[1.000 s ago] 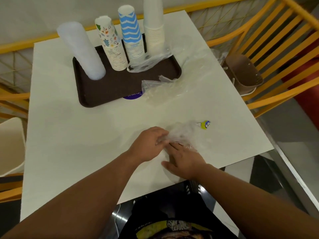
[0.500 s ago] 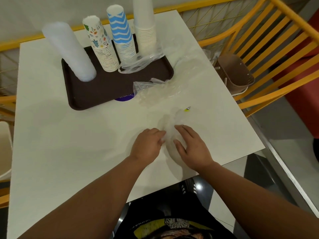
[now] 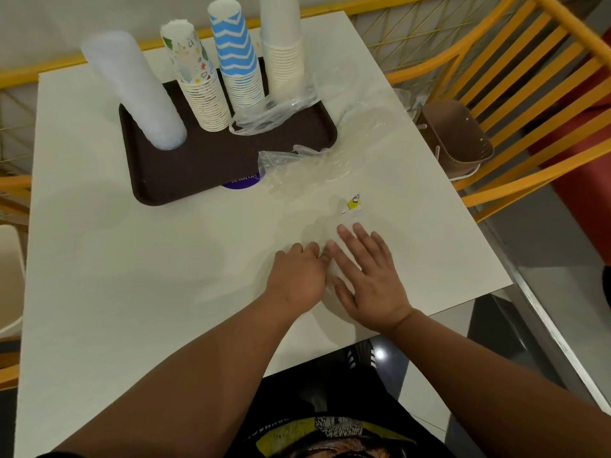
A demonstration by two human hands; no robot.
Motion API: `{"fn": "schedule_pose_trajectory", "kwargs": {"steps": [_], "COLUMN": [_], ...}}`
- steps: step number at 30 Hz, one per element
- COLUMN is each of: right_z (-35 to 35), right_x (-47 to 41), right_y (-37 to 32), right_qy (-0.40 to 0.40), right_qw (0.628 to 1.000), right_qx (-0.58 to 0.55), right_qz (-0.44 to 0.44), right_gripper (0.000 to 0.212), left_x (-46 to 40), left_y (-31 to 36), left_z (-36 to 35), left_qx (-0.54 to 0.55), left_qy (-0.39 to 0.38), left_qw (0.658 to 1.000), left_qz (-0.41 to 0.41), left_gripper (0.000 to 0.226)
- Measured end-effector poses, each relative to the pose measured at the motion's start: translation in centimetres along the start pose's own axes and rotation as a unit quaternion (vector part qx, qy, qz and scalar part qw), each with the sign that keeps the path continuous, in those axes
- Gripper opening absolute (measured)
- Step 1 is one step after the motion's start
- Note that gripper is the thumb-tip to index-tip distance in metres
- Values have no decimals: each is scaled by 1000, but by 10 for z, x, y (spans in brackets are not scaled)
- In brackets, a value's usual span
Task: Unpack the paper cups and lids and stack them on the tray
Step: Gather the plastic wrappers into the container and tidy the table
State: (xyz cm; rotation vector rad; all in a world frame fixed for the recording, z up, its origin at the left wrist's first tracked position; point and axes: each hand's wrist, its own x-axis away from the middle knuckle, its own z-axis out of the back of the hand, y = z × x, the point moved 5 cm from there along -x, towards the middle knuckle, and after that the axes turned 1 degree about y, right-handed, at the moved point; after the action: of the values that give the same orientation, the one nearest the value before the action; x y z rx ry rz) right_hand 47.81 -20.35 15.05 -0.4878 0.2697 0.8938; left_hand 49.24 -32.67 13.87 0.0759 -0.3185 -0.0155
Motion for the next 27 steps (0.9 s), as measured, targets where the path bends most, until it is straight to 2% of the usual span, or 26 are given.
{"fn": "schedule_pose_trajectory", "kwargs": {"steps": [2, 3, 5, 7, 11, 12, 14, 17, 19, 20, 21, 24, 27], "right_z": [-10, -17, -29, -35, -32, -31, -29, -21, -20, -19, -19, -18, -15], "right_x": [3, 3, 4, 0, -6, -6, -6, -2, 5, 9, 12, 9, -8], "right_y": [2, 9, 29, 43, 48, 47, 45, 40, 36, 34, 32, 32, 38], "right_qy": [-71, -120, -218, -269, -258, -252, -243, -266, -298, -298, -288, -210, -150], "right_qw": [997, 992, 970, 957, 961, 962, 964, 959, 951, 952, 955, 968, 947], "right_qx": [-16, -26, -23, 16, 15, 8, 15, 14, -5, -8, -13, -45, -110], "right_qz": [5, -27, -102, -108, -100, -104, -104, -96, -79, -71, -72, -132, -262], "right_gripper": [54, 56, 65, 65, 59, 57, 57, 76, 87, 88, 84, 62, 47], "left_x": [-1, -1, 3, 10, 19, 19, 17, 16, 17, 16, 16, 4, -16], "left_y": [0, -1, -1, -4, -20, -23, -23, -16, -10, -5, -2, -3, -5], "left_z": [-1, -2, -5, -12, -12, -9, -6, -8, -10, -8, -3, 11, 26], "left_qx": [-1, -2, -6, 7, 120, 139, 106, 56, 63, 86, 130, 241, 324], "left_qy": [3, 8, 25, 24, 28, 57, 117, 174, 173, 155, 129, 95, 120], "left_qw": [1000, 1000, 999, 997, 982, 977, 971, 947, 931, 932, 941, 960, 938], "left_qz": [-5, -11, -34, -68, -142, -154, -182, -263, -315, -315, -285, -108, 12], "left_gripper": [40, 40, 47, 60, 69, 68, 54, 26, 23, 25, 29, 27, 27]}}
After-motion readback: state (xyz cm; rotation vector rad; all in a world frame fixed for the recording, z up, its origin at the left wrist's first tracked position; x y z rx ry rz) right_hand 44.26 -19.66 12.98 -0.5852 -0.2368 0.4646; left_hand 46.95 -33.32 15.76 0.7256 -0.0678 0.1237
